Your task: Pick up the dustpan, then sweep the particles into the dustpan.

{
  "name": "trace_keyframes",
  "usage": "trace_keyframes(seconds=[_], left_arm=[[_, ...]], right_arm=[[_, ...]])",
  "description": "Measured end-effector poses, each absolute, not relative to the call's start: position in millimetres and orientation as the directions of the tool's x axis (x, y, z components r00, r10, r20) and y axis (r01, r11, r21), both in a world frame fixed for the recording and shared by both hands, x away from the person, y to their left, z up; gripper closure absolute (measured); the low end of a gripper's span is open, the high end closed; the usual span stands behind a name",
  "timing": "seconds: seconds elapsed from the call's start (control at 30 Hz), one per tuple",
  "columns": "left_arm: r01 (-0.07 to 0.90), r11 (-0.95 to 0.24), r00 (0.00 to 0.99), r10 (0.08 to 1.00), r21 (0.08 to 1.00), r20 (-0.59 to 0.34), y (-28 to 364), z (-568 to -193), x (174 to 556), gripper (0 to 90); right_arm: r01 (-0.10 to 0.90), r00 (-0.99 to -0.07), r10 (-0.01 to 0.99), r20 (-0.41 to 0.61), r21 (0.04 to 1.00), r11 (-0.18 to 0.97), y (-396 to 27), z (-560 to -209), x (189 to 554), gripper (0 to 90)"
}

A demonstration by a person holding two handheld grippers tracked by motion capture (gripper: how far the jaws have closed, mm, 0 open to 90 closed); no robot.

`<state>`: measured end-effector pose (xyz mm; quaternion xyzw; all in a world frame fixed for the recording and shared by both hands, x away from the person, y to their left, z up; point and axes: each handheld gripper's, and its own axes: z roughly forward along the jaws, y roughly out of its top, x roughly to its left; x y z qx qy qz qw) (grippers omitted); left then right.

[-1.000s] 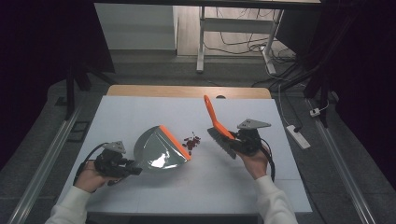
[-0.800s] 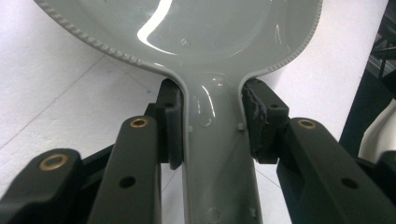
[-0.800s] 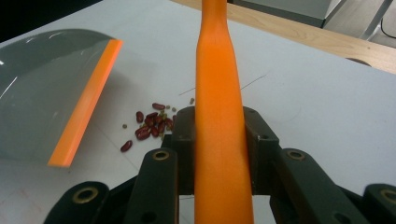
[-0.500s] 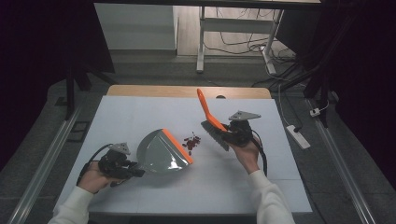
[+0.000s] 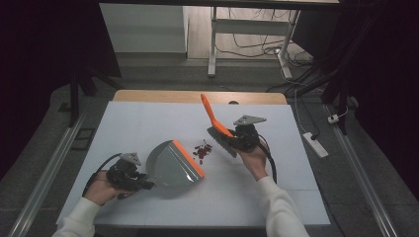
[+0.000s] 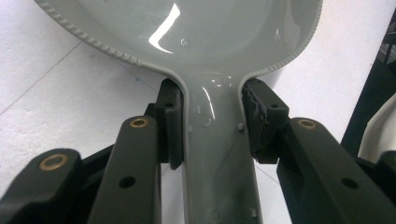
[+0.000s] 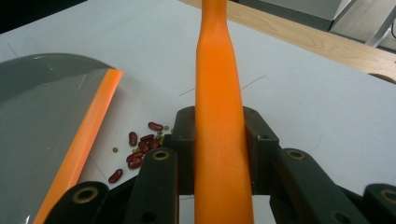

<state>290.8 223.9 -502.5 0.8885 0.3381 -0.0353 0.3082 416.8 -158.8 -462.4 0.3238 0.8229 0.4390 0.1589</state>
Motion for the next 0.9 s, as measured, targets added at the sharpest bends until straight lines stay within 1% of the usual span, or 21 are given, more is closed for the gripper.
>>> trace_keyframes(seconds=[0.6, 0.9], left_arm=[[0.624, -0.605, 0.773, 0.572, 0.495, -0.276, 217.4, -507.3, 293.0, 62.1], [0.627, -0.599, 0.770, 0.575, 0.498, -0.277, 217.1, -507.4, 293.3, 62.1]], right_arm=[[0.405, -0.734, 0.679, 0.013, 0.811, 0.422, -152.1, -470.7, 426.5, 70.0], [0.406, -0.732, 0.682, -0.010, 0.797, 0.448, -150.6, -476.8, 430.9, 70.1]])
